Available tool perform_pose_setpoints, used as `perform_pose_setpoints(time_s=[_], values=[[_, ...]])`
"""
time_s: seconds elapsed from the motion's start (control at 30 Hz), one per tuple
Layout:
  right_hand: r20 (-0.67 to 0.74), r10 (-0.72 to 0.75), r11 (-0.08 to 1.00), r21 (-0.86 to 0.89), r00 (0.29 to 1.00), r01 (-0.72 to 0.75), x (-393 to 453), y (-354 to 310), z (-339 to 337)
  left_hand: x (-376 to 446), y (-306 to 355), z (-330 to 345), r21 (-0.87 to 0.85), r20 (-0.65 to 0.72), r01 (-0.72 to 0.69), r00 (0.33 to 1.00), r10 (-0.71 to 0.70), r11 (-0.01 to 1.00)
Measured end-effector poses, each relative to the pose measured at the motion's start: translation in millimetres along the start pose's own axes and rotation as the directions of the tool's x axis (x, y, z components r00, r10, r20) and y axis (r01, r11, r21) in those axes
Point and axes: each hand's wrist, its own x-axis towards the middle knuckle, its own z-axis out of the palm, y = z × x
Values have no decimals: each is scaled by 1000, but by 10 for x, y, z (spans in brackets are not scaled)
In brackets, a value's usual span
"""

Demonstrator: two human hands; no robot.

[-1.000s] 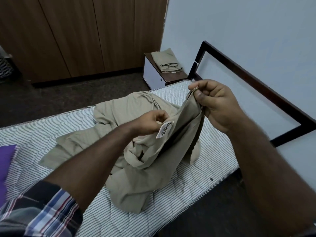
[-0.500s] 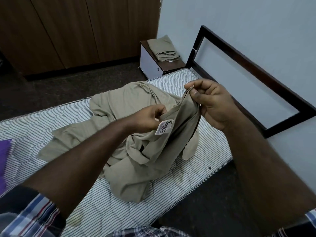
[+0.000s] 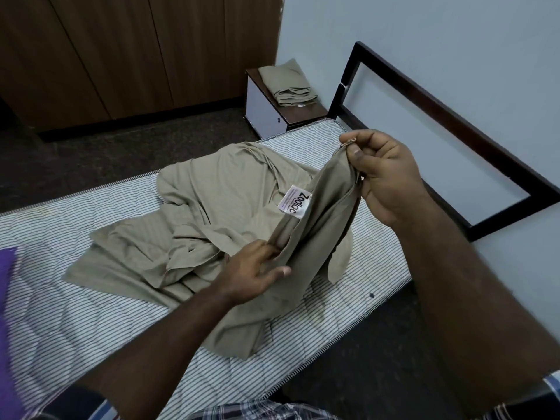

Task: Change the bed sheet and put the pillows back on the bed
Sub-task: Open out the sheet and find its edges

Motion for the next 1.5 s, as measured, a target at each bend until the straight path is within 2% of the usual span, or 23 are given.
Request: perform_pose_setpoints(time_s=[0.1, 0.23, 0.4, 0.53, 0.6, 0.67, 0.73, 0.77, 0.83, 0.87, 0.9, 0.97, 1.0, 1.03, 1.07, 1.1, 1.17, 1.23, 1.3, 1.4, 1.43, 1.47, 1.5], values=[[2, -25, 1000, -8, 1000, 25, -6, -36, 23, -8, -109, 81, 170, 38, 77, 996, -85, 982], [-6, -77, 996, -34, 997, 77, -16, -107, 28, 27, -247, 159, 207, 147, 208, 959, -240, 956], [-124, -232, 972, -69, 965, 225, -54, -301, -29, 61, -580, -83, 272, 84, 411, 891, -447, 870], [-237, -351, 936, -58, 906, 348, -21, -463, -220, 193, -731, -728, 251, -88, 546, 835, -543, 799], [-342, -334, 939, -33, 879, 344, 80, -396, -411, 326, -766, -1120, 168, -237, 583, 806, -542, 795], [-450, -223, 973, -53, 865, 224, 234, -135, -640, 443, -674, -1480, 61, -452, 581, 741, -497, 812], [-510, -5, 991, -116, 860, -63, 401, 264, -854, 521, -510, -1721, -6, -640, 491, 668, -381, 871], [-495, 119, 971, -121, 861, -204, 474, 447, -933, 539, -441, -1801, 11, -634, 478, 683, -363, 879], [-461, 217, 922, -191, 860, -335, 648, 593, -1031, 502, -366, -1933, 288, -355, 514, 841, -408, 808], [-469, 200, 914, -226, 860, -336, 753, 491, -1025, 453, -350, -2057, 408, -198, 509, 860, -471, 758], [-483, 120, 936, -237, 868, -261, 892, 326, -1008, 399, -327, -2209, 428, -139, 501, 859, -493, 752], [-499, -176, 968, -243, 849, 58, 1112, -155, -923, 314, -209, -2519, 340, -283, 446, 888, -362, 828], [-519, -327, 938, -280, 790, 204, 1162, -342, -871, 256, -161, -2601, 267, -409, 381, 877, -254, 885], [-532, -425, 900, -332, 733, 281, 1227, -381, -853, 184, -122, -2619, 177, -456, 319, 865, -210, 931], [-541, -438, 886, -392, 717, 246, 1252, -287, -796, 105, -119, -2601, 116, -426, 300, 876, -226, 947], [-529, -384, 887, -438, 757, 144, 1254, -73, -754, -4, -145, -2537, 79, -337, 356, 889, -311, 931], [-402, -70, 910, -401, 913, -107, 1219, 471, -689, -277, -372, -2438, 188, -122, 515, 857, -500, 837], [-328, 33, 942, -305, 944, -139, 1193, 586, -640, -393, -398, -2532, 179, -210, 539, 838, -503, 823], [-420, -132, 979, -199, 898, 51, 1266, 286, -617, -401, -220, -2678, 7, -384, 480, 811, -441, 877], [-521, -392, 919, -246, 758, 307, 1452, -70, -745, -359, 60, -2728, -284, -604, 208, 720, -343, 936], [-549, -379, 925, -250, 745, 286, 1457, 10, -785, -385, 91, -2667, -346, -614, 189, 695, -374, 919], [-557, -301, 951, -239, 774, 198, 1402, 179, -795, -442, 97, -2590, -405, -591, 210, 683, -430, 890], [-503, -184, 972, -219, 845, 82, 1264, 337, -749, -532, 2, -2519, -451, -526, 272, 688, -499, 850]])
